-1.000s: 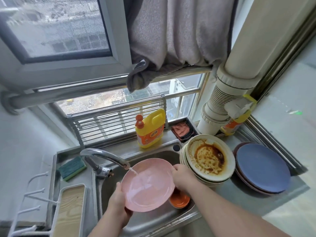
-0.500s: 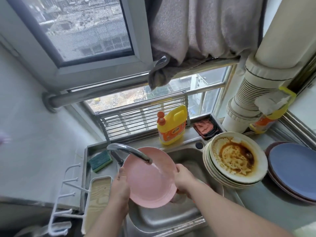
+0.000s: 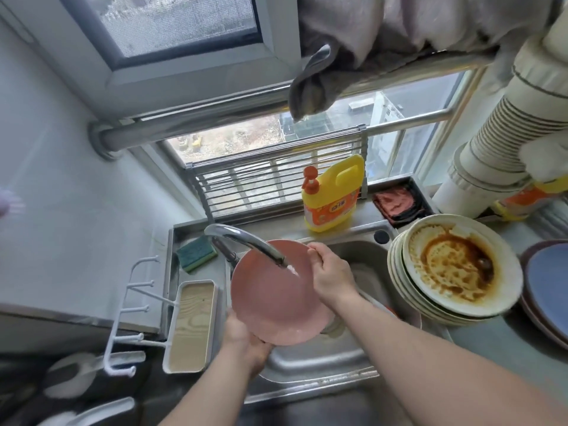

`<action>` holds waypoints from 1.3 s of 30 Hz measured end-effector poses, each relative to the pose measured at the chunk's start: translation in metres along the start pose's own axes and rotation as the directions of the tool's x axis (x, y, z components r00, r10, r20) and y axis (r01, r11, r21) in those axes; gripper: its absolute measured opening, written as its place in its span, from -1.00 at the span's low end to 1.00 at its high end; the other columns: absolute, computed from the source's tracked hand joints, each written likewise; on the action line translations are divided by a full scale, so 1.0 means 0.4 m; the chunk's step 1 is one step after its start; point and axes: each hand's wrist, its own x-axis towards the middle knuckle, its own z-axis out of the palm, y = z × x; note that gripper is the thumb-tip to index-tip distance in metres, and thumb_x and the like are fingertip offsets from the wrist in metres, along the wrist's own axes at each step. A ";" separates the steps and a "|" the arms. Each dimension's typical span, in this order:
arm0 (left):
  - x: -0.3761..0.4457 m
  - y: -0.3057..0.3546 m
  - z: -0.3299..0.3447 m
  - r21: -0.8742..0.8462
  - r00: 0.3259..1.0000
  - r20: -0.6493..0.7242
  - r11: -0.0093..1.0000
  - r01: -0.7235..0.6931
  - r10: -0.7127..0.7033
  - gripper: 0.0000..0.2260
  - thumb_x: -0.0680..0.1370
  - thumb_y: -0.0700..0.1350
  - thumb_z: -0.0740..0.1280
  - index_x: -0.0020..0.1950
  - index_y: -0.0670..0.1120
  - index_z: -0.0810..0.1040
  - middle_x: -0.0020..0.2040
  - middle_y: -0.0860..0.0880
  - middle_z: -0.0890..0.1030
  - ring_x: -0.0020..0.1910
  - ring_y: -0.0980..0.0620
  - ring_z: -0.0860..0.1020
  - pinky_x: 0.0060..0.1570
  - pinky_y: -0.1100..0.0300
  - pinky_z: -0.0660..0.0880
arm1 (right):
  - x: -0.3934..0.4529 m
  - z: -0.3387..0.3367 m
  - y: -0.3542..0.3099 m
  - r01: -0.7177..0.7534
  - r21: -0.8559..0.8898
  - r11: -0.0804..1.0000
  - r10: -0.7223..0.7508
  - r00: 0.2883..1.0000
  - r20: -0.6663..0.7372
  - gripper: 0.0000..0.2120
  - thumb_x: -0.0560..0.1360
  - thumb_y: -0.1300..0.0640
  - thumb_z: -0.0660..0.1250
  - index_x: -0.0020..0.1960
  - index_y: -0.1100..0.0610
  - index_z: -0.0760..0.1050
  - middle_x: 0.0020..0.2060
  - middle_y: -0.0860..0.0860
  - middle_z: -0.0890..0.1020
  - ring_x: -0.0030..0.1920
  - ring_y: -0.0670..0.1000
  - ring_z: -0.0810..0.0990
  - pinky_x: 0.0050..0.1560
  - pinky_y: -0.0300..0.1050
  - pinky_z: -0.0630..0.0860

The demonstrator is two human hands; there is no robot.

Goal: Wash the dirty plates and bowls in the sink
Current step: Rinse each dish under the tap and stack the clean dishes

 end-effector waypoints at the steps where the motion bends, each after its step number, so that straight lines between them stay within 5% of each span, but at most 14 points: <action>1: 0.002 -0.016 0.007 -0.013 0.998 0.004 0.998 0.055 -0.055 -0.49 0.71 0.29 0.06 0.43 0.02 0.57 0.28 -0.16 0.68 0.28 -0.31 0.59 0.13 -0.35 0.59 | 0.000 -0.015 -0.001 0.035 -0.024 0.999 -0.035 0.999 -0.005 -0.67 0.73 -0.23 0.07 0.31 -0.20 0.53 0.10 -0.05 0.71 0.12 0.12 0.63 0.09 0.05 0.54; 4: 0.000 -0.061 0.044 -0.002 0.987 -0.014 0.987 0.159 -0.159 -0.41 0.71 0.34 0.00 0.39 -0.03 0.57 0.27 -0.18 0.68 0.29 -0.31 0.59 0.23 -0.33 0.56 | 0.002 -0.068 -0.006 0.117 -0.150 0.982 -0.116 0.993 0.016 -0.68 0.74 -0.17 0.08 0.34 -0.14 0.53 0.09 0.07 0.72 0.11 0.21 0.63 0.08 0.08 0.55; 8: -0.013 -0.122 0.115 0.079 0.977 -0.015 0.974 0.214 -0.213 -0.40 0.69 0.37 0.02 0.37 -0.01 0.61 0.12 -0.13 0.75 0.13 -0.22 0.67 -0.06 -0.09 0.66 | 0.015 -0.136 -0.017 0.136 -0.320 0.938 -0.116 0.990 0.080 -0.69 0.75 -0.15 0.02 0.26 -0.07 0.47 0.03 0.15 0.69 0.09 0.27 0.62 0.08 0.14 0.55; 12: -0.055 -0.150 0.173 0.181 0.966 0.055 0.954 0.238 -0.251 -0.55 0.65 0.32 0.25 0.26 0.00 0.64 0.05 -0.12 0.77 0.00 -0.19 0.72 -0.17 -0.06 0.67 | 0.043 -0.201 -0.012 -0.024 -0.425 0.905 0.060 0.996 0.071 -0.63 0.76 -0.06 -0.03 0.38 0.03 0.45 0.24 0.23 0.61 0.26 0.30 0.56 0.26 0.14 0.50; 15: -0.053 -0.146 0.173 0.202 0.959 0.040 0.942 0.268 -0.281 -0.42 0.70 0.32 0.09 0.25 -0.10 0.66 -0.04 -0.13 0.77 -0.02 -0.16 0.71 -0.29 0.05 0.68 | 0.063 -0.237 0.025 -0.179 -0.459 0.870 0.230 0.972 0.056 -0.63 0.75 0.12 0.04 0.46 0.17 0.45 0.35 0.23 0.55 0.36 0.28 0.52 0.30 0.06 0.46; 20: -0.029 -0.089 0.146 0.330 0.972 0.011 0.919 0.217 -0.233 -0.48 0.71 0.27 0.10 0.19 -0.09 0.66 -0.16 -0.11 0.74 -0.30 -0.10 0.71 -0.42 0.16 0.60 | 0.056 -0.197 0.165 -0.421 -0.144 0.896 0.432 0.900 0.053 -0.73 0.72 0.19 0.09 0.25 0.22 0.53 0.03 0.22 0.57 -0.06 0.21 0.59 -0.29 -0.08 0.57; 23: -0.038 -0.039 0.147 0.444 0.979 0.066 0.885 0.143 -0.191 -0.54 0.70 0.18 0.15 0.19 -0.14 0.68 -0.06 -0.17 0.75 -0.22 -0.16 0.73 -0.27 0.04 0.69 | 0.031 -0.134 0.227 -0.475 0.022 0.880 0.471 0.877 0.091 -0.73 0.73 0.12 0.13 0.19 0.23 0.55 0.03 0.17 0.61 0.04 0.21 0.61 0.00 0.05 0.61; 25: -0.036 -0.007 0.143 0.481 0.986 0.071 0.871 0.099 -0.151 -0.49 0.67 0.23 0.18 0.26 -0.14 0.68 0.09 -0.19 0.75 -0.04 -0.20 0.73 -0.02 -0.05 0.69 | 0.006 -0.090 0.243 -0.510 0.173 0.842 0.496 0.860 0.119 -0.74 0.71 0.07 0.19 0.19 0.18 0.59 -0.01 0.15 0.66 -0.04 0.17 0.65 -0.11 0.00 0.63; 29: -0.030 0.049 0.130 0.470 0.996 0.074 0.883 0.010 -0.050 -0.40 0.63 0.38 0.19 0.21 -0.11 0.70 0.04 -0.19 0.74 -0.08 -0.19 0.73 -0.03 -0.05 0.67 | 0.012 0.029 0.328 -0.543 0.303 0.783 0.508 0.840 0.192 -0.63 0.61 -0.15 0.17 0.24 0.01 0.58 0.03 0.10 0.70 0.02 0.22 0.70 0.07 0.26 0.69; 32: -0.025 0.085 0.103 0.480 0.994 0.105 0.874 -0.082 0.036 -0.41 0.64 0.37 0.20 0.20 -0.11 0.71 0.04 -0.20 0.75 -0.08 -0.19 0.72 0.05 -0.09 0.64 | -0.019 0.062 0.231 -0.533 0.431 0.728 0.488 0.845 0.221 -0.67 0.68 -0.15 0.16 0.23 0.03 0.55 0.05 0.06 0.68 0.06 0.15 0.67 0.10 0.09 0.65; 36: -0.037 0.121 0.055 0.515 0.977 0.108 0.831 -0.212 0.182 -0.38 0.64 0.39 0.17 0.23 -0.11 0.69 0.06 -0.20 0.75 -0.10 -0.17 0.69 -0.15 0.05 0.57 | -0.031 0.094 0.134 -0.450 0.445 0.774 0.440 0.888 0.133 -0.79 0.76 0.01 0.10 0.14 -0.02 0.50 0.02 0.05 0.62 0.11 0.15 0.56 0.19 0.02 0.50; 39: -0.043 0.133 0.024 0.498 0.960 0.104 0.823 -0.275 0.259 -0.41 0.59 0.41 0.26 0.37 -0.01 0.60 0.07 -0.17 0.75 0.08 -0.27 0.71 0.00 -0.12 0.56 | -0.019 0.125 0.107 -0.373 0.332 0.866 0.378 0.924 0.051 -0.74 0.75 -0.02 0.08 0.13 -0.05 0.55 0.07 0.01 0.64 0.11 0.14 0.56 0.24 0.07 0.50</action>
